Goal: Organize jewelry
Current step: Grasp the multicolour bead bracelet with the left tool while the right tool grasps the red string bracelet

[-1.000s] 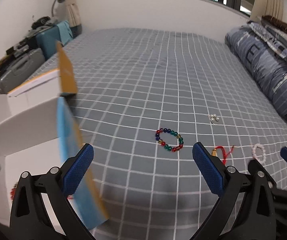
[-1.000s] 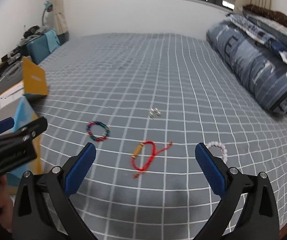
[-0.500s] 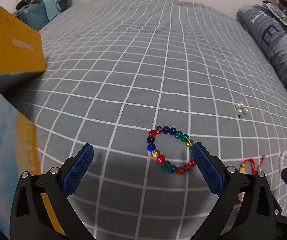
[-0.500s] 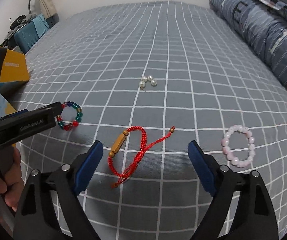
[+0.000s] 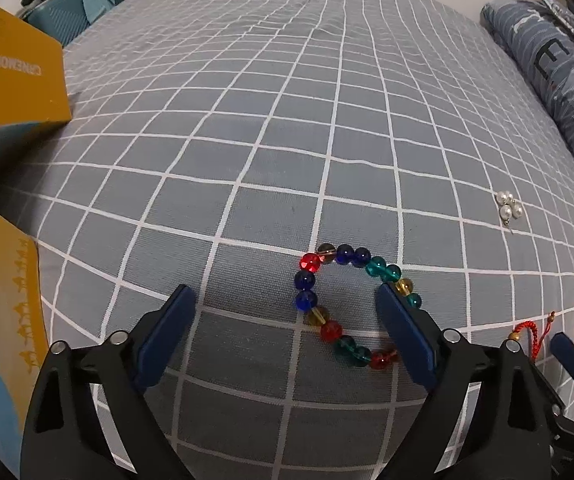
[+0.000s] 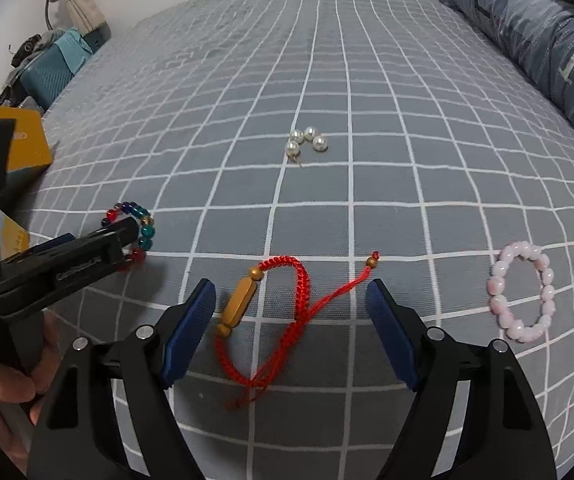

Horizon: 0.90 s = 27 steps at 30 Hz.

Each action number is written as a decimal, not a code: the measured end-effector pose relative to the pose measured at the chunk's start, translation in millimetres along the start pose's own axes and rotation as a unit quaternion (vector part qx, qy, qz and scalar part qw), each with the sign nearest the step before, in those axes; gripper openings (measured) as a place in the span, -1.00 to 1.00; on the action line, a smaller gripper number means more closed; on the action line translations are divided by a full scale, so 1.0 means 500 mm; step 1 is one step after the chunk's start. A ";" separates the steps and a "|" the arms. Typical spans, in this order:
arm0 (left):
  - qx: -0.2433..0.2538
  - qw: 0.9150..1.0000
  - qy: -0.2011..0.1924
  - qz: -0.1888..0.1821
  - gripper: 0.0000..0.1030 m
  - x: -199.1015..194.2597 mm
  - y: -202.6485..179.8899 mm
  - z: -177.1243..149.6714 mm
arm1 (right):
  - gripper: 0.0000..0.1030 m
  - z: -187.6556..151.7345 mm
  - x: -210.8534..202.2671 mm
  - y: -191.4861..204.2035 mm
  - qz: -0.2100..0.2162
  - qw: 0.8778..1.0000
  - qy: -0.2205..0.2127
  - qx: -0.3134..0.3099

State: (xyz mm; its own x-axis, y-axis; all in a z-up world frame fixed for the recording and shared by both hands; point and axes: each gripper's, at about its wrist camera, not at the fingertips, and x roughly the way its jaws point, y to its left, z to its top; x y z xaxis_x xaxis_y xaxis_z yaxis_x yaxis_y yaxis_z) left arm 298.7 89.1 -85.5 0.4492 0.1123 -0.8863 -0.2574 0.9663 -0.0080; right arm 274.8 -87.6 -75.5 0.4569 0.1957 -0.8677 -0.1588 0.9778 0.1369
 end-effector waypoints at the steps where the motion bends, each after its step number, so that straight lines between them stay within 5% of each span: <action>1: 0.000 1.000 -0.001 -0.001 0.63 0.000 0.001 0.000 | 0.34 0.000 0.005 0.001 -0.002 1.000 0.001 -0.001; 8: 0.008 1.000 0.004 -0.007 -0.01 -0.010 -0.005 -0.005 | -0.15 -0.001 0.012 -0.005 -0.017 1.000 0.001 0.003; 12: 0.020 1.000 0.005 -0.015 -0.77 -0.018 -0.016 -0.011 | -0.63 -0.004 0.010 -0.004 -0.025 1.000 0.003 0.004; 14: 0.025 1.000 0.002 -0.015 -0.82 -0.023 -0.019 -0.013 | -0.85 -0.003 0.007 -0.006 -0.024 1.000 0.004 0.008; 27: 0.025 0.999 -0.028 -0.027 -0.82 -0.082 -0.026 -0.019 | -0.87 -0.007 -0.017 0.002 -0.017 1.000 -0.012 0.009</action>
State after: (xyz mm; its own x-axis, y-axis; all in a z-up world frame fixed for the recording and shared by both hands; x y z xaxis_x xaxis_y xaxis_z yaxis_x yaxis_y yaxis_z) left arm 275.6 69.8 -53.2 0.5081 0.0716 -0.8583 -0.1901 0.9813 -0.0307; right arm 267.7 -88.5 -69.5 0.4829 0.1646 -0.8601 -0.1275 0.9849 0.1169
